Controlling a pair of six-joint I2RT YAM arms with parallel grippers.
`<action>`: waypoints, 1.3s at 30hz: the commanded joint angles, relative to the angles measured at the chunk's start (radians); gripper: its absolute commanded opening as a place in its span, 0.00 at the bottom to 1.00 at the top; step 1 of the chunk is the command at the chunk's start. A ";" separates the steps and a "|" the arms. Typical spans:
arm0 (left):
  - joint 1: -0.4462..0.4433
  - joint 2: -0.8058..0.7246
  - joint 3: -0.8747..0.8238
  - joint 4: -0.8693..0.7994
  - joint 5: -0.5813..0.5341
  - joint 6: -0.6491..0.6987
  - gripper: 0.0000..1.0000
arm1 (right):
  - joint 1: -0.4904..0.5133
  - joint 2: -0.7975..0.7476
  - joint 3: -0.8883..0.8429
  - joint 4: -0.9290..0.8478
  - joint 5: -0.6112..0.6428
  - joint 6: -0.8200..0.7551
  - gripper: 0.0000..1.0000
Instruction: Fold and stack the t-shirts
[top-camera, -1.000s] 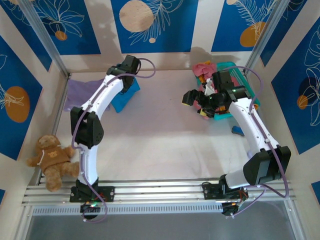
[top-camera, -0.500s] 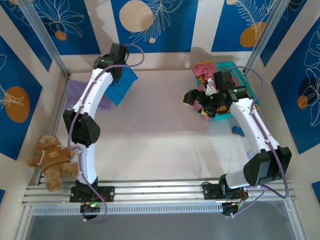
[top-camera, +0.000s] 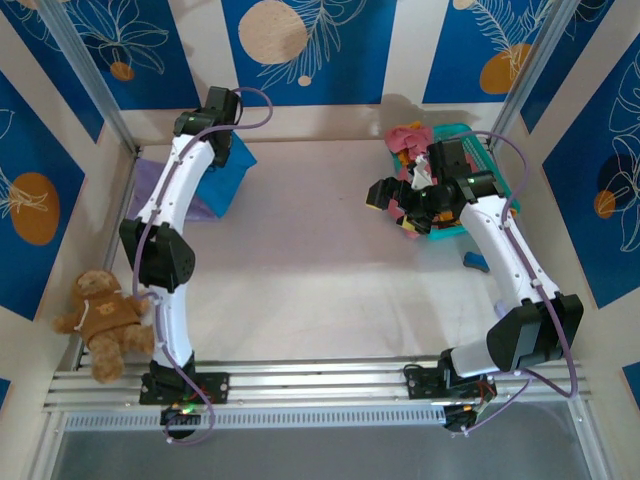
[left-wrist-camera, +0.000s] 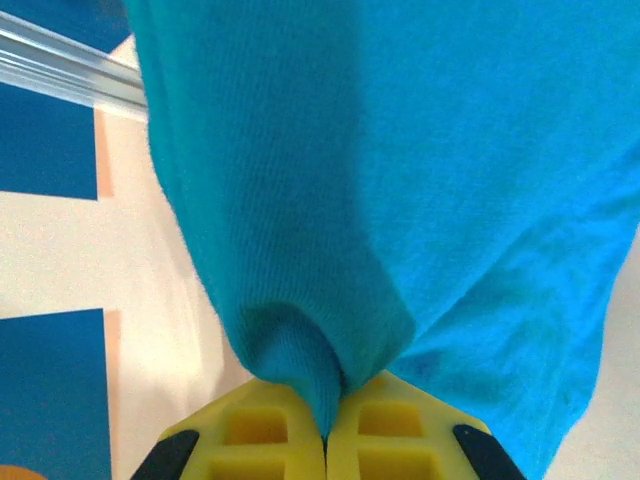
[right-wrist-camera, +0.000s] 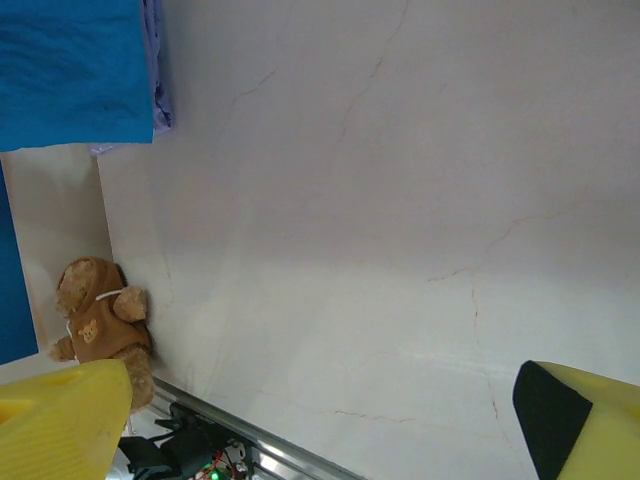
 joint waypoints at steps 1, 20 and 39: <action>0.018 0.002 0.028 -0.020 0.004 -0.032 0.00 | -0.005 0.005 0.033 -0.024 -0.018 0.005 0.99; 0.264 0.107 -0.039 0.038 0.172 -0.128 0.00 | -0.033 -0.011 0.056 -0.073 -0.014 -0.030 0.99; 0.387 0.145 0.065 -0.006 0.469 -0.181 0.00 | -0.042 -0.033 0.056 -0.109 -0.010 -0.035 0.99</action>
